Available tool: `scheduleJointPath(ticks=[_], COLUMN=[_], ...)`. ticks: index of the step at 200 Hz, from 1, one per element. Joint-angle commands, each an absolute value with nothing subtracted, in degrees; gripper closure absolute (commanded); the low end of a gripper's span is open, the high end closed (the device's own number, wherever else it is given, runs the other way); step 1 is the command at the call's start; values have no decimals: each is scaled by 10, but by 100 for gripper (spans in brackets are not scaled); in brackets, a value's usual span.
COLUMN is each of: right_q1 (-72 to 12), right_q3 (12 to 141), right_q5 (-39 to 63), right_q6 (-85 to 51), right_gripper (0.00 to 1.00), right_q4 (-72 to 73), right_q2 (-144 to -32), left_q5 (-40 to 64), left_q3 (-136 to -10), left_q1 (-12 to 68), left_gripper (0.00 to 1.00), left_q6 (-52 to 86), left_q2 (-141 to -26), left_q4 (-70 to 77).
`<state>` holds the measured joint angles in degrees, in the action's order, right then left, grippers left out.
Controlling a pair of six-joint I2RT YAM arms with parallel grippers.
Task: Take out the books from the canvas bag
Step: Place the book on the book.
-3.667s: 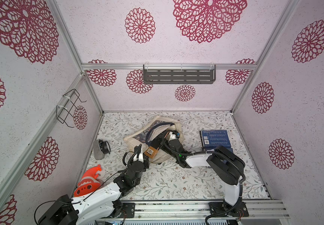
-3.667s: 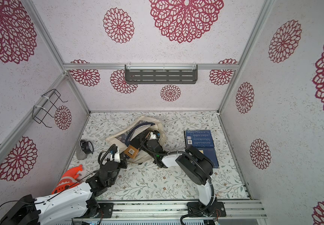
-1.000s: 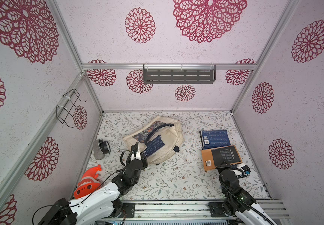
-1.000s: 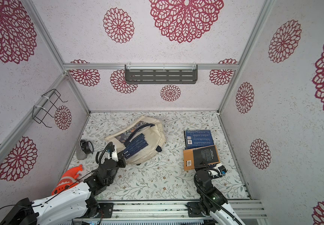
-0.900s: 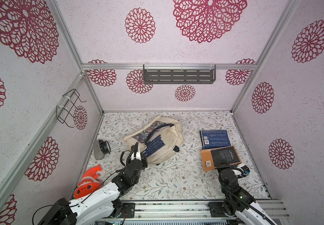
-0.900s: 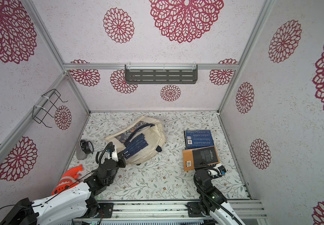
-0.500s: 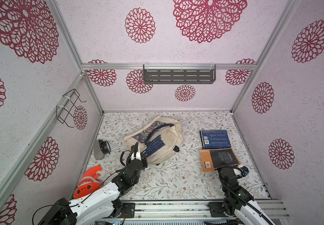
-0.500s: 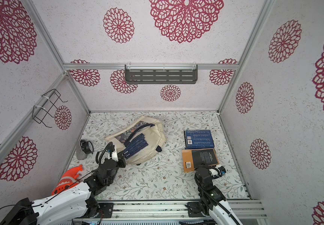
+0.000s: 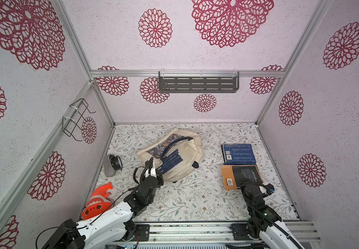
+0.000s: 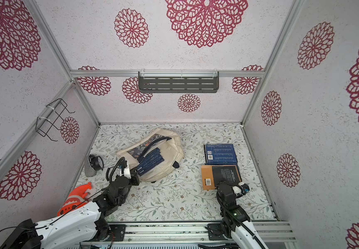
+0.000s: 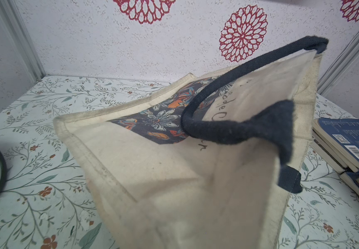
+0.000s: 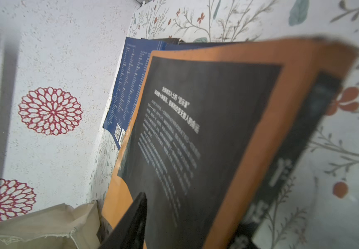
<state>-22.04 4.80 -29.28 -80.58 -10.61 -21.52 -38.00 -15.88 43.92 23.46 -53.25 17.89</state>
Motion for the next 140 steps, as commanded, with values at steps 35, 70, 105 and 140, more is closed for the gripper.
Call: scheduleJointPath(ticks=[35, 70, 105, 140], right_q1=[-218, -217, -215, -205], right_q3=[87, 103, 93, 93], right_q5=[-284, -285, -291, -311], right_q6=[-821, -833, -838, -845], right_gripper=[46, 44, 46, 49], right_q4=[-132, -157, -133, -125], right_q2=[-213, -223, -234, -237], left_q5=[-381, -379, -379, -379], left_q3=[-174, -175, -175, -176], left_q1=[437, 437, 437, 437], left_gripper=[100, 100, 100, 100], left_q6=[239, 239, 239, 239], left_q2=[-527, -530, -531, -532], left_q4=[173, 173, 173, 173])
